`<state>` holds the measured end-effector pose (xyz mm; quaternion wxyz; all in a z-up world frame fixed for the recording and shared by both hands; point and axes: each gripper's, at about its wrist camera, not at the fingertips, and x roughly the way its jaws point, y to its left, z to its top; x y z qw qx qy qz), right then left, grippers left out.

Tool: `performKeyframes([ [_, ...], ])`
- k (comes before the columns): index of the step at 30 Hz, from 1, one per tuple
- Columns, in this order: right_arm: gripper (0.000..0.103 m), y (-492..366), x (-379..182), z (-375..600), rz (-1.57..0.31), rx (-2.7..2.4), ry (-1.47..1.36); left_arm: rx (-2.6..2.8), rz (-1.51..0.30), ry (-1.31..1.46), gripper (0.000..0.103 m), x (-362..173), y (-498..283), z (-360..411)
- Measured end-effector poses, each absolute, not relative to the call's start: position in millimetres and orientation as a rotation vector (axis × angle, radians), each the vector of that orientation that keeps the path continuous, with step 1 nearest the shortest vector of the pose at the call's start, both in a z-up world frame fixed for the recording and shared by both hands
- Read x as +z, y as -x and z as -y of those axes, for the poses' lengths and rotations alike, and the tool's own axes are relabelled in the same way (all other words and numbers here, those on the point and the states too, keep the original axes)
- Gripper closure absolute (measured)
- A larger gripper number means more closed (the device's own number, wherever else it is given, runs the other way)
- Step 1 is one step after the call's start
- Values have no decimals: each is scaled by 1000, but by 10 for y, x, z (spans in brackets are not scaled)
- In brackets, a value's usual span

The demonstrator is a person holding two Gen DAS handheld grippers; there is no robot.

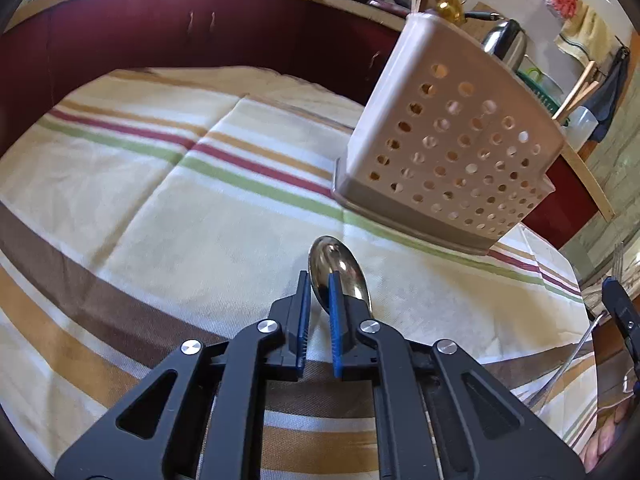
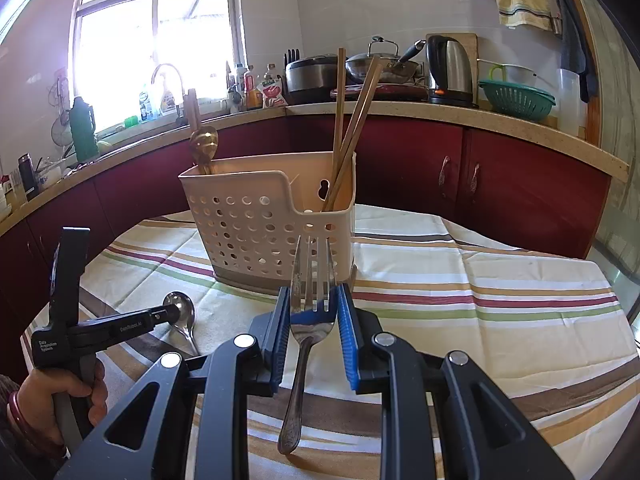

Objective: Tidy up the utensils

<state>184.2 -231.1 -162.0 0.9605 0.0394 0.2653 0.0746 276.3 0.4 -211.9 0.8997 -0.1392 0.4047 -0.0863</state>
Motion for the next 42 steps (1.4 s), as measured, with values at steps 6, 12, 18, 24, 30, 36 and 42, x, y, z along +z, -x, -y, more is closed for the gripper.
performKeyframes([
  [6,79,-1805,-1598,2298,-522,140,-71,-208,-737,266,99,-1858,-2609,21],
  [12,80,-1746,-1553,2296,-504,133,-72,-218,-652,213,100,-1606,-2425,99],
  [18,80,-1680,-1480,2285,-481,131,-70,-217,-590,208,100,-1447,-2312,85],
  [24,80,-1640,-1352,2261,-438,137,-65,-236,-514,200,100,-1206,-2233,85],
  [30,80,-1696,-1112,2283,-375,161,-91,-258,-433,185,100,-928,-2248,129],
  [36,80,-1849,-819,2252,-275,178,-76,-271,-339,165,100,-628,-2398,200],
  [42,80,-2085,-551,2205,-173,199,-71,-267,-229,123,100,-352,-2624,320],
])
